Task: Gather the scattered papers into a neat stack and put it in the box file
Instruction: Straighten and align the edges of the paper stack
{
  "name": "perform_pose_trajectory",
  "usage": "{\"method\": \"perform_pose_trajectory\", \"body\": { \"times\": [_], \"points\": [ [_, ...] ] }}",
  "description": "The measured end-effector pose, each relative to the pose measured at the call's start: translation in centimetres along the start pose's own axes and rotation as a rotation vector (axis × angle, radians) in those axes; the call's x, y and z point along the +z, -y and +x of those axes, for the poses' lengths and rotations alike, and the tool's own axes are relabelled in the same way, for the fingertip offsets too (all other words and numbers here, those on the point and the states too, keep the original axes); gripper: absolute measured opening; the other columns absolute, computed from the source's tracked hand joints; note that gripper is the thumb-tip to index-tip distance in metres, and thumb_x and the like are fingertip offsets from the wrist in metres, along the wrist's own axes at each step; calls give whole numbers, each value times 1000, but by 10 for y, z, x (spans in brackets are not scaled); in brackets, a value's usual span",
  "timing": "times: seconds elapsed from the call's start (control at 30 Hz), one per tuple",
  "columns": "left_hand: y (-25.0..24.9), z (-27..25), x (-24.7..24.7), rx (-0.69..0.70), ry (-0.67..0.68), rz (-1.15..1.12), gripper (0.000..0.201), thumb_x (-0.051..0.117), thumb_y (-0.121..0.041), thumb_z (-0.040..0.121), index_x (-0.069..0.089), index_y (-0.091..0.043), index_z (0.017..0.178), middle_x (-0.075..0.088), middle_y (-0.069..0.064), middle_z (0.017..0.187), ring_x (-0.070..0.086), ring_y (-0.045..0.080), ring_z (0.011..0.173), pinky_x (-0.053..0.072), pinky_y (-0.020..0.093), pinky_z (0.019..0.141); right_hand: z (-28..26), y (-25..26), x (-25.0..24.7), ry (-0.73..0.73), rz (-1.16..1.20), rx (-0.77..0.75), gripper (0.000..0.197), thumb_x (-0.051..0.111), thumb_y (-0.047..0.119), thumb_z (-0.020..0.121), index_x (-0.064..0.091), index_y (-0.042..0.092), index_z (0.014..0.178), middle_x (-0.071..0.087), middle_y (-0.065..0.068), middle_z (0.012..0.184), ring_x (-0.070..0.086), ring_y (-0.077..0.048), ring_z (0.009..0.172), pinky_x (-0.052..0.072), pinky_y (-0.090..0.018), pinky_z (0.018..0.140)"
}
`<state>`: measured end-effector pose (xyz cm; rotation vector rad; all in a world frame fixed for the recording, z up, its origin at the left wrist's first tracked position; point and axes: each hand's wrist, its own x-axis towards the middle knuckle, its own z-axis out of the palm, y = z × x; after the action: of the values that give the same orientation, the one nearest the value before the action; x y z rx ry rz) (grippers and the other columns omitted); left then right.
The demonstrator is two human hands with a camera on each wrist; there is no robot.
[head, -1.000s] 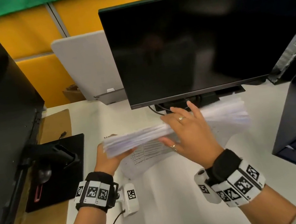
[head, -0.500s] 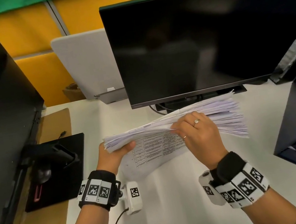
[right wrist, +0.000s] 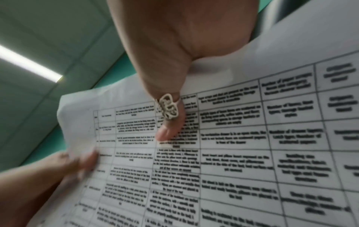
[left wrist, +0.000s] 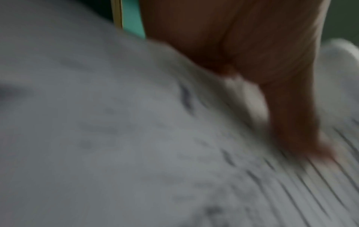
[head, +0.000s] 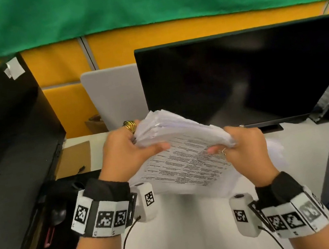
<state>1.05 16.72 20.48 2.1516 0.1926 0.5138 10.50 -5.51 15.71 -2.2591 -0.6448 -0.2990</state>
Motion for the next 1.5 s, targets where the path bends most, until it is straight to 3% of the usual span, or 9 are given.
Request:
{"method": "perform_pose_trajectory", "body": {
  "times": [0.17, 0.23, 0.33, 0.43, 0.63, 0.77, 0.97, 1.13, 1.5],
  "points": [
    [26, 8, -9, 25, -485, 191, 107, 84, -50, 53, 30, -19, 140, 32, 4, 145, 31, 18, 134, 29, 32, 111, 3, -10, -21, -60, 658, 232, 25, 80, 7, 65, 72, 21, 84, 75, 0, 85, 71, -20, 84, 59, -37, 71],
    [39, 4, 9, -104, -391, -172, 114, 87, -49, 51, 28, -16, 142, 39, 4, 144, 40, 15, 133, 36, 37, 110, -2, -17, -17, -56, 830, 273, 34, 76, 0, 67, 70, 25, 89, 75, 5, 89, 71, -14, 88, 58, -31, 73],
    [31, -9, 40, -156, -122, -563, 69, 81, -35, 52, 57, -23, 115, 70, -9, 109, 64, 6, 103, 55, 23, 81, -11, -25, -5, -54, 950, 332, 36, 74, -3, 65, 70, 24, 88, 75, 8, 92, 70, -13, 91, 57, -25, 73],
    [30, -16, 50, -123, -102, -585, 46, 85, -24, 55, 63, -33, 94, 72, -15, 93, 68, 4, 93, 55, 20, 71, -20, -33, 0, 29, 981, 325, 41, 73, 3, 61, 66, 22, 97, 74, 5, 98, 68, -14, 97, 57, -30, 79],
    [49, -25, 69, -203, -92, -494, 55, 81, -15, 61, 60, -35, 108, 67, -18, 102, 63, -6, 97, 55, 23, 81, -30, -43, -2, 116, 897, 285, 54, 88, 26, 52, 67, 35, 101, 72, 2, 104, 67, -15, 98, 58, -35, 78],
    [50, -16, 66, -214, -110, -488, 42, 77, -9, 69, 62, -41, 92, 70, -25, 90, 65, -6, 89, 55, 18, 71, -23, -42, -11, 92, 904, 248, 71, 88, 21, 52, 60, 14, 117, 69, -8, 110, 66, -26, 102, 57, -45, 80],
    [45, -14, 61, -200, -66, -558, 71, 76, 0, 69, 45, -30, 127, 61, -8, 118, 59, 9, 111, 56, 21, 76, -19, -31, -1, 38, 914, 267, 84, 87, 36, 46, 55, 12, 121, 68, -8, 113, 65, -25, 105, 58, -36, 76],
    [21, -16, 52, -16, -122, -545, 106, 78, -5, 66, 11, -49, 135, 37, -24, 131, 47, -16, 113, 48, 9, 81, -16, -24, -7, -38, 973, 223, 87, 85, 30, 49, 48, 14, 126, 63, -9, 119, 64, -21, 106, 58, -34, 75],
    [13, -4, 57, -10, -263, -457, 85, 77, -39, 66, 29, -42, 136, 33, -14, 142, 41, 5, 128, 47, 23, 98, -9, -24, -4, 13, 1022, 216, 51, 73, 6, 67, 61, 16, 115, 69, -8, 112, 65, -24, 104, 56, -35, 79]
  ]
}}
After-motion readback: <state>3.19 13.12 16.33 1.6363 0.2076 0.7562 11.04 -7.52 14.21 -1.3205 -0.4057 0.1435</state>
